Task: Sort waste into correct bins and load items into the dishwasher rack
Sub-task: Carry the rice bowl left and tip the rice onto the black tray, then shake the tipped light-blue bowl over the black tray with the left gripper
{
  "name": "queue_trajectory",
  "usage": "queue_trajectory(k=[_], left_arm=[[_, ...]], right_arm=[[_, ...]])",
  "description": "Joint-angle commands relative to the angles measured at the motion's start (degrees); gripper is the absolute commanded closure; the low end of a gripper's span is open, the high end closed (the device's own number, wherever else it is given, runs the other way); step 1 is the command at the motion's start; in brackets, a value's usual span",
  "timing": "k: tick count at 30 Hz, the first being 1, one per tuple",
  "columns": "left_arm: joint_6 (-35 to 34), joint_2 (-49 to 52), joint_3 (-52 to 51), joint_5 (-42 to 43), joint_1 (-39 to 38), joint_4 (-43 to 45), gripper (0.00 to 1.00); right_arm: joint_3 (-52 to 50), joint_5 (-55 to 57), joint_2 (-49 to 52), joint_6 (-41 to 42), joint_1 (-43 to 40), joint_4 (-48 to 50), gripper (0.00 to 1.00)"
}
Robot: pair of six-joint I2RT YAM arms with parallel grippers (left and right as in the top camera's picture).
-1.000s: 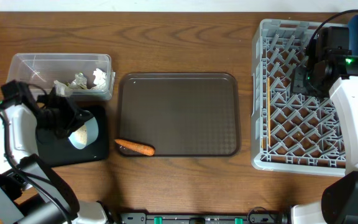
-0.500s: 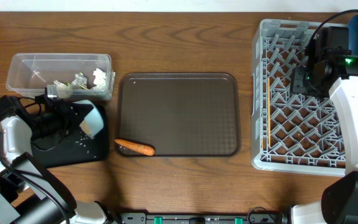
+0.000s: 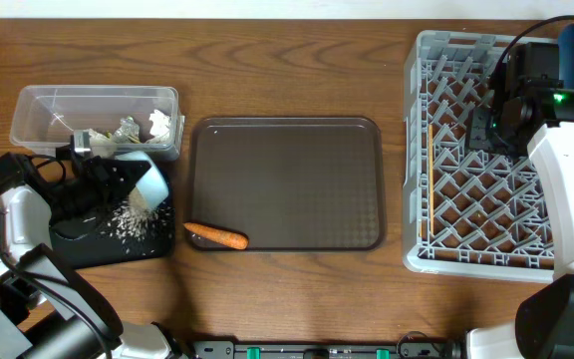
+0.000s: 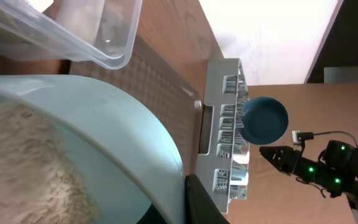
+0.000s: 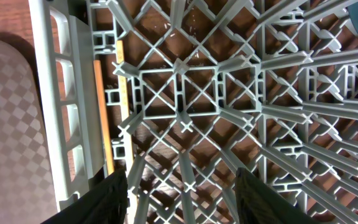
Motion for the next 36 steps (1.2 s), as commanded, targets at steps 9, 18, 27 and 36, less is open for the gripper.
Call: queue_trajectory(k=[9,18,27,36], left_arm=[[3.0,0.3,-0.2,5.6,4.5,-0.6,0.94],[3.1,0.3,-0.3,11.3,6.4,-0.6,0.94],[5.5,0.3,-1.8,16.0,6.4,-0.5,0.94],[7.6,0.3,-4.5,17.4,6.6,0.7,0.94]], right_arm=[[0.1,1.8,-1.2,-0.7,-0.3,-0.6,0.45],[0.1,2.3,-1.2,-0.7,-0.3,-1.3,0.44],[0.1,2.6,-1.2,-0.7,-0.3,-1.1,0.44],[0.1,5.5,-1.2,-0.7,-0.5,-1.9,0.43]])
